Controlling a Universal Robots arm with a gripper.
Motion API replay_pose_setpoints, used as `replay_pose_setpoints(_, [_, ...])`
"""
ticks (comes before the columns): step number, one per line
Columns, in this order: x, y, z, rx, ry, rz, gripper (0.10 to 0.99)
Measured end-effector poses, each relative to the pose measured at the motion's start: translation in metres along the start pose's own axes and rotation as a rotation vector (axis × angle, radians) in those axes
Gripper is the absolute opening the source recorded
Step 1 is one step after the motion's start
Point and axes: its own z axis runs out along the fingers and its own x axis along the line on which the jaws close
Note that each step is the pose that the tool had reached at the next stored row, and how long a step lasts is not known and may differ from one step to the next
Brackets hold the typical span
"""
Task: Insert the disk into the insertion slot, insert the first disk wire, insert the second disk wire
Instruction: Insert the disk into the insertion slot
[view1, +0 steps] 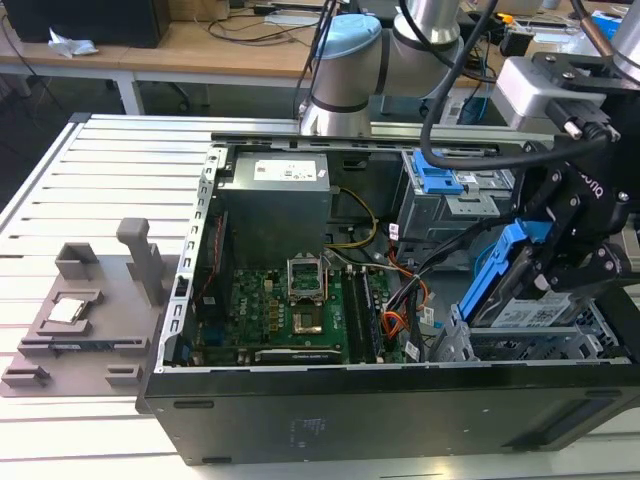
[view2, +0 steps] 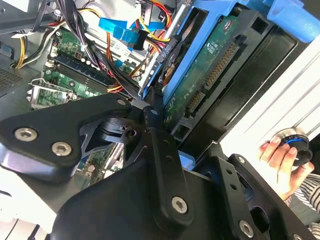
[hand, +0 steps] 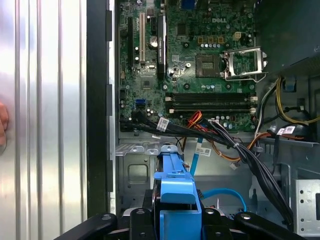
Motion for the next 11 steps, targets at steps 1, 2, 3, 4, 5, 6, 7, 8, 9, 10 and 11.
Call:
replay_pose_setpoints(1, [0.0000,-0.0001,0.0011,0.000,0.0000,0.000,0.361])
replay_pose_setpoints(2, [0.0000,-0.0001,0.0027,0.000,0.0000,0.000,0.361])
replay_pose_setpoints(3, [0.0000,-0.0002,0.0046,0.000,-0.0001,0.000,0.361])
replay_pose_setpoints(4, [0.0000,-0.0002,0.0056,0.000,-0.0001,0.000,0.361])
replay_pose_setpoints(5, [0.0000,-0.0003,0.0065,0.000,0.0000,0.000,0.361])
replay_pose_setpoints(6, [0.0000,-0.0003,0.0078,0.000,-0.0002,0.000,0.361])
replay_pose_setpoints(7, [0.0000,-0.0004,0.0089,0.000,-0.0001,0.000,0.361])
replay_pose_setpoints(8, [0.0000,-0.0004,0.0097,0.000,-0.0001,0.000,0.361])
replay_pose_setpoints(9, [0.0000,-0.0004,0.0101,0.000,0.0000,0.000,0.361])
replay_pose_setpoints(10, [0.0000,-0.0004,0.0101,0.000,0.0000,0.000,0.361])
replay_pose_setpoints(11, [0.0000,-0.0004,0.0101,0.000,0.0001,0.000,0.361])
